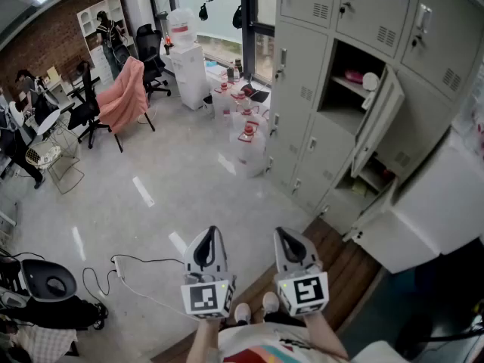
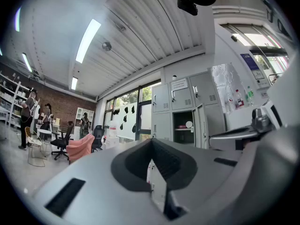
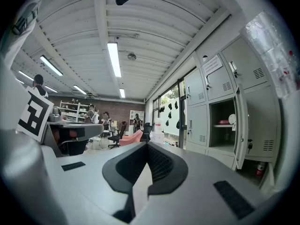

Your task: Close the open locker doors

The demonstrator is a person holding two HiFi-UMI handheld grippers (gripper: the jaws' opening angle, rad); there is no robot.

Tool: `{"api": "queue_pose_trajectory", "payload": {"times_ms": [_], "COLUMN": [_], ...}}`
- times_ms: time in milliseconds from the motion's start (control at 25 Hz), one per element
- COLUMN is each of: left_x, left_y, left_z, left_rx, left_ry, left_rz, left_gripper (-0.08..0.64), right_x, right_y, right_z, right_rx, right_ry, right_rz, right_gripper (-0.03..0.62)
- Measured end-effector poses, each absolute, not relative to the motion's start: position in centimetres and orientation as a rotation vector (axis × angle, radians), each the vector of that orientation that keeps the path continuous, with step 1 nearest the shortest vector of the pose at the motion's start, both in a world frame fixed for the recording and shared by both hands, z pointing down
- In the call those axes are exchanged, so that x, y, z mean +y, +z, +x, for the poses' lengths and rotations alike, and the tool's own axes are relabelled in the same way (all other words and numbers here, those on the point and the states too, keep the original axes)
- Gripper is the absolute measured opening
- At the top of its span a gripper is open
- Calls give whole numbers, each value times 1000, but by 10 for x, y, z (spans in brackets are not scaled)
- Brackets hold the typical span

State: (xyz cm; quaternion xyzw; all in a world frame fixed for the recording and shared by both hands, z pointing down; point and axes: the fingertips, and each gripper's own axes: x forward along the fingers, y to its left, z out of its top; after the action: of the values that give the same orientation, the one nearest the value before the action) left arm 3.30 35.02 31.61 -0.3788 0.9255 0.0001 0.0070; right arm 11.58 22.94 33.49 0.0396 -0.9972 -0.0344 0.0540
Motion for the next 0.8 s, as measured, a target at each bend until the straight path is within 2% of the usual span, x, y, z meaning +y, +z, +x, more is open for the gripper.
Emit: {"api": "queue_pose_trajectory", "payload": {"times_ms": [800], "left_x": [334], "left_y": [315], "left_z": [44], "left_rx": [2897], "left_ry": [-11], "left_rz": [-1197], "left_gripper": [6], "right_x": [228], "right_y": [323], "right_z": [126], "right_rx": [-3142], "right_ry": [37], "right_rz": [-60], "right_gripper": [10]}}
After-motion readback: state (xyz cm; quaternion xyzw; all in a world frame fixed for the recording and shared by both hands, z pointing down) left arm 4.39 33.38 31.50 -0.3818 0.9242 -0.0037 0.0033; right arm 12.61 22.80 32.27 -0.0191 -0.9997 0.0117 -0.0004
